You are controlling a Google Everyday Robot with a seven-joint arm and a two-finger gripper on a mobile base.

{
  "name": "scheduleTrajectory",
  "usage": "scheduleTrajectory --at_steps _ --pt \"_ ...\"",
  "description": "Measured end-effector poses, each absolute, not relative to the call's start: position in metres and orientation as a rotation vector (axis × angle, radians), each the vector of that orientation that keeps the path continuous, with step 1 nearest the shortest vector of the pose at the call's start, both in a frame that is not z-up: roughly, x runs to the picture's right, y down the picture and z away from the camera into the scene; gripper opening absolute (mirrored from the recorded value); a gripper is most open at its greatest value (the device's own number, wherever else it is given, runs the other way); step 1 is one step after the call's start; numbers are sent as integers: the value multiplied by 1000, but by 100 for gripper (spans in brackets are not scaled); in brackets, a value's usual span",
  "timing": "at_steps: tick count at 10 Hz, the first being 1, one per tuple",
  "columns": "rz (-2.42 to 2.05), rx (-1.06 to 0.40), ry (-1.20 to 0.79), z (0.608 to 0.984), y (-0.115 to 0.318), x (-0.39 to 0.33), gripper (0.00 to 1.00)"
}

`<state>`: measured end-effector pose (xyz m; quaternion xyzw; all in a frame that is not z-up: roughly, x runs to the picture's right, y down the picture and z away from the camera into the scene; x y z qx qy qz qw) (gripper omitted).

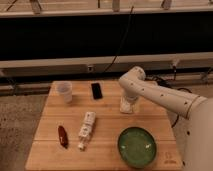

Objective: Wipe the white sponge on the table

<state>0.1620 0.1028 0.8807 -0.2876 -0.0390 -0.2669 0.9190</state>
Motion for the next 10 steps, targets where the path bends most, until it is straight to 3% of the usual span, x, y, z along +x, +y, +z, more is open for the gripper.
scheduleTrajectory --at_steps 10 --pt "-606 -617 -107 892 111 153 80"
